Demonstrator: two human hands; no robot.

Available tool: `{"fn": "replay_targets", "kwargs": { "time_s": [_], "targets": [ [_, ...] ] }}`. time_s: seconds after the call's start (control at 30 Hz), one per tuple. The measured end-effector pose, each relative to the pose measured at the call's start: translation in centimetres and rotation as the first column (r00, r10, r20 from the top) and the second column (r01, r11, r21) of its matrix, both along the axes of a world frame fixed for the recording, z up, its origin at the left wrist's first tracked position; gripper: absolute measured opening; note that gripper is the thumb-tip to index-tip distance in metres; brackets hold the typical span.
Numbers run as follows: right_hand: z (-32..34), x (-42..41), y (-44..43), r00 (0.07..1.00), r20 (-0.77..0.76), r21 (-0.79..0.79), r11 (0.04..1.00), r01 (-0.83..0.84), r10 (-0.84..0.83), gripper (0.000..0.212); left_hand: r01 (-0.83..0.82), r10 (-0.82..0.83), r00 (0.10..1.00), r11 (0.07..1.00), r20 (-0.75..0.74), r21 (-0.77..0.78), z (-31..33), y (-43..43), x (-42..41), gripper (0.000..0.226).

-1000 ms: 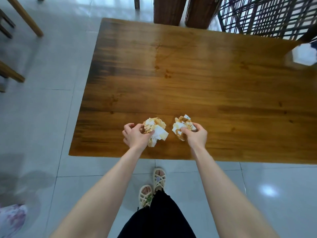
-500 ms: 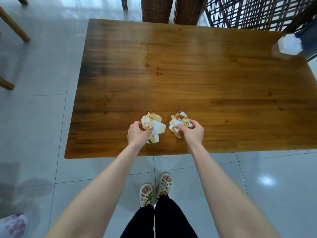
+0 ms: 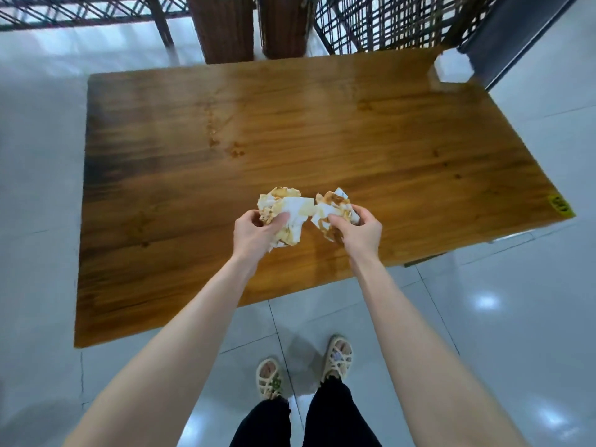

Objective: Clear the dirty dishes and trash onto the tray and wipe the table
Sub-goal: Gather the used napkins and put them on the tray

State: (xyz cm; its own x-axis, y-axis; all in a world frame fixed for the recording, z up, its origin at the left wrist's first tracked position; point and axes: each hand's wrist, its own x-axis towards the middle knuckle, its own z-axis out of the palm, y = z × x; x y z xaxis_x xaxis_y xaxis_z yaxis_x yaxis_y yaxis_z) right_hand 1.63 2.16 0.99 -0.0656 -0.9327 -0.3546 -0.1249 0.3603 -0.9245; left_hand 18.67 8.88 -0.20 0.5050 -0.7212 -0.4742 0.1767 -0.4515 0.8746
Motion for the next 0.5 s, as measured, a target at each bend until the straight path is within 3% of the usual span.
{"fn": "replay_targets", "kwargs": {
  "time_s": [0.27, 0.5],
  "targets": [
    [1.8, -9.5, -3.5, 0.987, 0.031, -0.025, 0.987, 0.159, -0.158, 0.038, 0.125, -0.124, 0.992, 0.992, 0.03, -0.035, 2.0, -6.7, -8.6, 0.031],
    [2.9, -19.4, -8.3, 0.961, 0.076, -0.051, 0.961, 0.27, -0.266, 0.034, 0.235, -0.233, 0.972, 0.97, 0.03, -0.066, 3.7, -13.3, -18.9, 0.031]
  ]
}}
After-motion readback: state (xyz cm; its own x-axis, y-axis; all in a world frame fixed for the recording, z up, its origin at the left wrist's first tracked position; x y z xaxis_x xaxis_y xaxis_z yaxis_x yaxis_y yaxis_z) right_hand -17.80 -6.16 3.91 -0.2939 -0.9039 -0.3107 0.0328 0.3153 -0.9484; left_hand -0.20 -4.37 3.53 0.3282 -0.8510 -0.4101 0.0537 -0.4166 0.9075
